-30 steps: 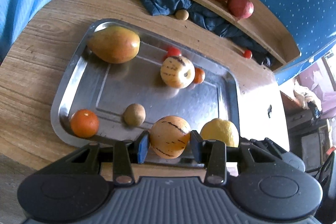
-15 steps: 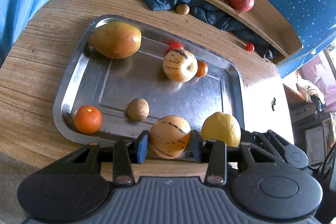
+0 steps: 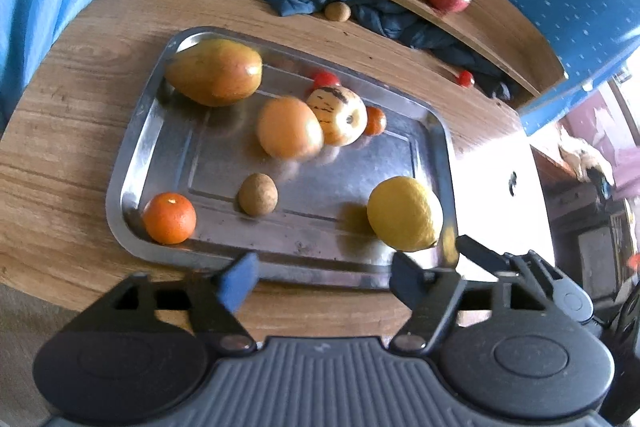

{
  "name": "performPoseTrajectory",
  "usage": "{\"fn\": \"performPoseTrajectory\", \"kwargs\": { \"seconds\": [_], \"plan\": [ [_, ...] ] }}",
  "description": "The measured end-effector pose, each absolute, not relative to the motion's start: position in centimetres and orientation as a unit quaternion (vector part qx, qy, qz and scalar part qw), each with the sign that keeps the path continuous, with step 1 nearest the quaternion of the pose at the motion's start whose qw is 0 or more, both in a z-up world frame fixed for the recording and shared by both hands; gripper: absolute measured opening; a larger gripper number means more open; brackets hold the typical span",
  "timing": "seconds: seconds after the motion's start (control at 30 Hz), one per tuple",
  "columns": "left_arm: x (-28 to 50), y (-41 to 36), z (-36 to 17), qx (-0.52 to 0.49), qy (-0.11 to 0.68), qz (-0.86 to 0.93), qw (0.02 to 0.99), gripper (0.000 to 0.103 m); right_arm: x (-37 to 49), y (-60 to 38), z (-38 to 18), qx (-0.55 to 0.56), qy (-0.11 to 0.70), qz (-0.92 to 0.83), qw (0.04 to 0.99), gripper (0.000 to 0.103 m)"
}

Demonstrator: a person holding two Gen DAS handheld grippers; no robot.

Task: Organize fruits
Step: 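Lower the striped pear and lemon onto the tray and open both tools, then withdraw both open tools and reach toward the shelf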

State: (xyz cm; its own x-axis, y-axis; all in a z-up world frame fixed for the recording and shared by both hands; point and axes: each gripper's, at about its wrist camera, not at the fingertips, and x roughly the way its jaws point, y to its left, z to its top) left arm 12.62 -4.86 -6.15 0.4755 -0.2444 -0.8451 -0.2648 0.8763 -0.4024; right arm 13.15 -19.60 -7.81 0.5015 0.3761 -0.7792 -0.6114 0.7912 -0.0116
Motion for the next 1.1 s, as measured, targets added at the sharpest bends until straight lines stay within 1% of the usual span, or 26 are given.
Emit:
{"fn": "performPoseTrajectory", "kwargs": {
  "seconds": [0.03, 0.07, 0.1, 0.13, 0.27, 0.4, 0.63, 1.1],
  "plan": [
    [12.4, -4.9, -5.9, -0.242, 0.513, -0.001, 0.824, 0.089, 12.9, -19.8, -7.6, -0.143, 0.407, 0.287, 0.855, 0.084],
    [12.2, -5.0, -5.8, -0.235, 0.515, -0.006, 0.825, 0.092, 12.6, -20.1, -7.4, -0.141, 0.409, 0.284, 0.855, 0.086],
    [12.0, -5.0, -5.6, -0.226, 0.518, -0.011, 0.825, 0.098, 12.4, -20.3, -7.2, -0.139, 0.411, 0.282, 0.855, 0.087],
    [11.8, -5.0, -5.5, -0.217, 0.521, -0.013, 0.825, 0.100, 12.1, -20.5, -7.1, -0.137, 0.415, 0.280, 0.855, 0.089],
    [11.0, -5.1, -5.3, -0.177, 0.540, -0.012, 0.823, 0.103, 11.3, -21.2, -6.8, -0.126, 0.435, 0.269, 0.850, 0.096],
    [10.3, -4.8, -5.4, -0.139, 0.561, 0.005, 0.816, 0.103, 11.1, -21.3, -6.7, -0.128, 0.447, 0.267, 0.844, 0.099],
    [10.1, -3.9, -5.7, -0.085, 0.584, 0.048, 0.806, 0.103, 12.2, -21.5, -6.2, -0.118, 0.442, 0.257, 0.851, 0.102],
    [13.6, -2.4, -3.6, -0.047, 0.572, 0.073, 0.816, 0.103, 16.2, -21.3, -5.7, -0.074, 0.438, 0.220, 0.868, 0.102]
  ]
}}
